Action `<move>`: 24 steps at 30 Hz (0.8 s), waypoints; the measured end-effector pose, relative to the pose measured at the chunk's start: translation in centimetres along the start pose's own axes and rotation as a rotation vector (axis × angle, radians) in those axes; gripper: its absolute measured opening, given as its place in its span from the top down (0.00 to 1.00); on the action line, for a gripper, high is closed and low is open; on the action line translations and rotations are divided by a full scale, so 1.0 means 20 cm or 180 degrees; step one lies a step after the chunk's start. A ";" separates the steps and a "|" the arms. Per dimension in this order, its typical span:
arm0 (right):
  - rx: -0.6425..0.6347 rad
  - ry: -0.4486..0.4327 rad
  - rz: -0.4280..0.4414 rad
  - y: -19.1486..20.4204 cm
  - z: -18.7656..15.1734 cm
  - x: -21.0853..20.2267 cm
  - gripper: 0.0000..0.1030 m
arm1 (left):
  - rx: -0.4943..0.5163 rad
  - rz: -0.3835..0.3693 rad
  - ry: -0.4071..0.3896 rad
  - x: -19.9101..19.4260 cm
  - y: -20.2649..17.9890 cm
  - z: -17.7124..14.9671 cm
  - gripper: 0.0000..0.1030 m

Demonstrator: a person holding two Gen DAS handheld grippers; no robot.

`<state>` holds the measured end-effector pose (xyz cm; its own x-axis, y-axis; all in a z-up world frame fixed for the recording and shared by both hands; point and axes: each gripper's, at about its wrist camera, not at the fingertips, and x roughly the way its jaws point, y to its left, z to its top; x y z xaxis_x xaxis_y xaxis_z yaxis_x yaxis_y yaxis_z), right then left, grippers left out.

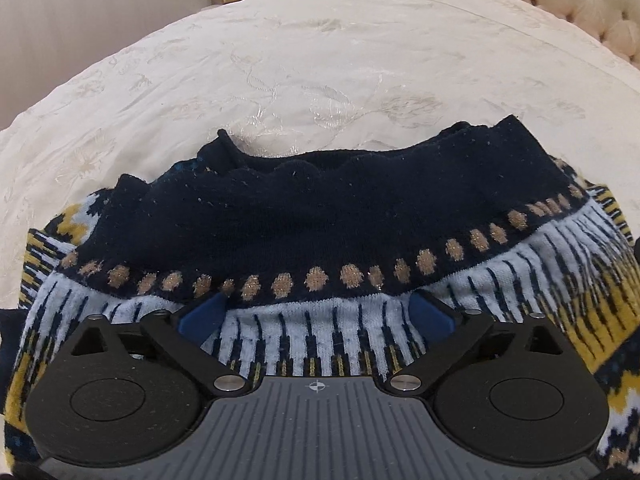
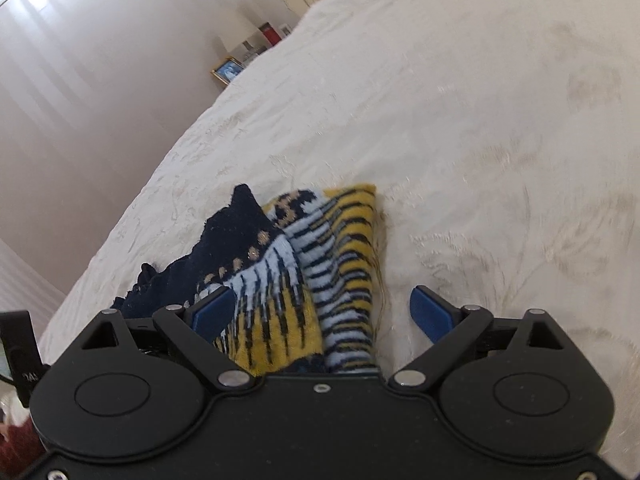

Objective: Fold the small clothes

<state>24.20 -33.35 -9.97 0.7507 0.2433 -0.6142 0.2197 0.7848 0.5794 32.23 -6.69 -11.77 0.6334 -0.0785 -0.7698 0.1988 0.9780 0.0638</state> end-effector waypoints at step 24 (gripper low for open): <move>0.0534 0.0073 0.0290 -0.11 0.03 -0.04 0.01 | -0.0097 -0.0298 0.0306 -0.30 0.09 -0.09 0.10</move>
<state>23.60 -35.57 -10.40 0.7584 0.3233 -0.5660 0.2538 0.6533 0.7133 27.35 -4.12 -8.19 0.5383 -0.1522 -0.8289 0.2299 0.9728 -0.0293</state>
